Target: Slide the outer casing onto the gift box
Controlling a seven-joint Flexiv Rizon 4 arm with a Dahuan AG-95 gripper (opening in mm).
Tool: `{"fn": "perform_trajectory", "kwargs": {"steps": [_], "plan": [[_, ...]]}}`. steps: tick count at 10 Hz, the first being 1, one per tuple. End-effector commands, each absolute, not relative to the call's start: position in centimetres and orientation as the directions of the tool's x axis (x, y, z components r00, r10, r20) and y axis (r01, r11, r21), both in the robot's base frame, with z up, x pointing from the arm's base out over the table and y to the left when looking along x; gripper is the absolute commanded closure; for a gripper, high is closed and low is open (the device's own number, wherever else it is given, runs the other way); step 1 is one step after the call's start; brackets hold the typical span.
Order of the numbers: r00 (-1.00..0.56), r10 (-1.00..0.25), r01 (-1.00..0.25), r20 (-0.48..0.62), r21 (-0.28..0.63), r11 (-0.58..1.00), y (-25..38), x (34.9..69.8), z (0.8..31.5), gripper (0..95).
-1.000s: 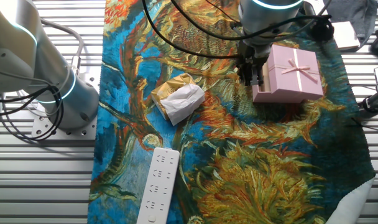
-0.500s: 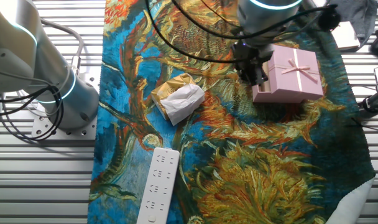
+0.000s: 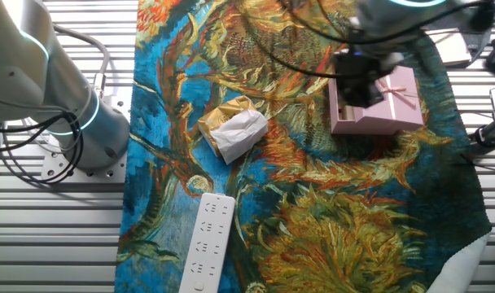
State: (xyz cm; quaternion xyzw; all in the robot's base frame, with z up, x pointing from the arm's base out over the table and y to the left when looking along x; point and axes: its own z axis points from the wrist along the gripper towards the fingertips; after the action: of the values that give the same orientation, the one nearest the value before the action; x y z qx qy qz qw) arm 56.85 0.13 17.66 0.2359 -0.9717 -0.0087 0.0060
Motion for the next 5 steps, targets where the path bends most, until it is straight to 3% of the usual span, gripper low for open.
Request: {"fn": "perform_trajectory", "kwargs": {"steps": [1,5], "plan": [[-0.881,-0.474,-0.473,0.012,0.025,0.88,0.2,59.5,17.2,95.0],[-0.86,-0.507,-0.505,0.049,0.045,0.862,0.2,63.6,16.8,95.0]]}}
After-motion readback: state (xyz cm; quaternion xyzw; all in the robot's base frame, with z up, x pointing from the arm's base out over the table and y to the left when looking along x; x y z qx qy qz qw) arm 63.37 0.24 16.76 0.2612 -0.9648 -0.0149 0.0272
